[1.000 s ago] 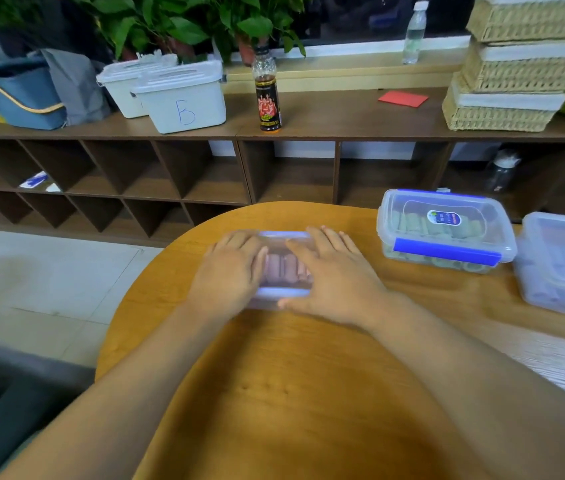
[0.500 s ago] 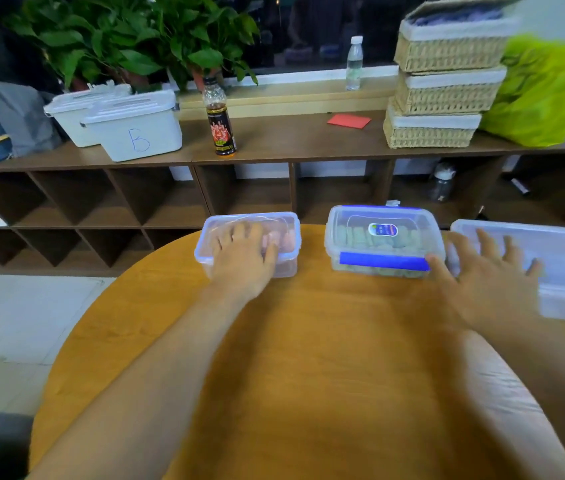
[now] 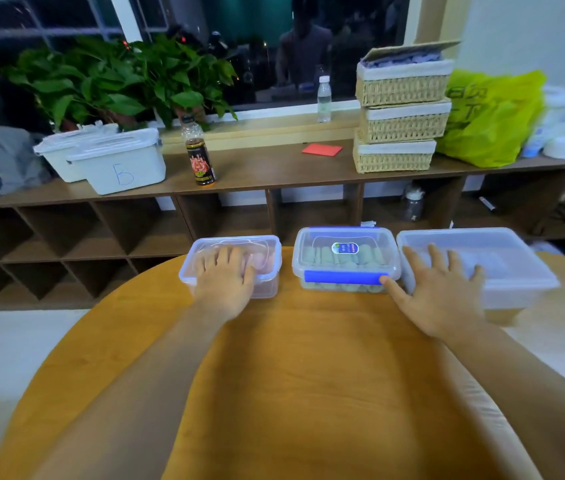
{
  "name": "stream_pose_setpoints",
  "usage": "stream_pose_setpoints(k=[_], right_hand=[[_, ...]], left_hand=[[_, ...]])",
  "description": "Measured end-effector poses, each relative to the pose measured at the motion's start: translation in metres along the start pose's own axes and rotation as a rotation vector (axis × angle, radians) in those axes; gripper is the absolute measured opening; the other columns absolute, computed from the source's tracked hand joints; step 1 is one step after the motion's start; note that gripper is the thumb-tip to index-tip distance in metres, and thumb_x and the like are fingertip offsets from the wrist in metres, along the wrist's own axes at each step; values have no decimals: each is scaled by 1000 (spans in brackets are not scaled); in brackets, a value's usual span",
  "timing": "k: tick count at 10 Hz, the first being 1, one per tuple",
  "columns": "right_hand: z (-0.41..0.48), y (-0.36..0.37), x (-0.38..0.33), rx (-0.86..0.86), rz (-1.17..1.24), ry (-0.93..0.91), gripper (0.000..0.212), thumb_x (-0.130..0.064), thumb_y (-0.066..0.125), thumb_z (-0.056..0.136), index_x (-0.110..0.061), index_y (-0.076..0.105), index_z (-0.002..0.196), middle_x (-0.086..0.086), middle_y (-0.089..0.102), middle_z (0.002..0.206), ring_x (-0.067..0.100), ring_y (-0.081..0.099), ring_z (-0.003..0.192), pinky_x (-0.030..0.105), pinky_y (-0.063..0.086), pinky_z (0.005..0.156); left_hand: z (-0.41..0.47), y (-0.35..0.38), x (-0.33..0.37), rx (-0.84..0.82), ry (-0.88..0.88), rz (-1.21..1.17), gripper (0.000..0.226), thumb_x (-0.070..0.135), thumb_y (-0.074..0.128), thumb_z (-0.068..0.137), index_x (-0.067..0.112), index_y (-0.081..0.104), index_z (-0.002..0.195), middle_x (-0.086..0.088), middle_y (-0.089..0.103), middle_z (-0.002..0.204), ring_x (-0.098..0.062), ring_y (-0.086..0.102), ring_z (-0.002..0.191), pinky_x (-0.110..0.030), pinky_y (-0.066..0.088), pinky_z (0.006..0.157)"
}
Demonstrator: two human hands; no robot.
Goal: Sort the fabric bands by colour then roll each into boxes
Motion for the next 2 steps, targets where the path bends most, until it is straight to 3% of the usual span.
stream_pose_setpoints(k=[2], right_hand=[[8,1,-2,-42,-18,-16,100,-95,-3,82,-43,12,166,7,25,173,39,21,158,71,23,119]], left_hand=[[7,-5,4,-7,33,-4,43,41,30,111,25,44,148,-1,51,150,-25,45,139,-46,34,121]])
Point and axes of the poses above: each hand's wrist, its own z-axis towards the middle knuckle, its own y-axis out of the palm, x = y × z, the point moved 6 cm from there along z, towards the middle knuckle
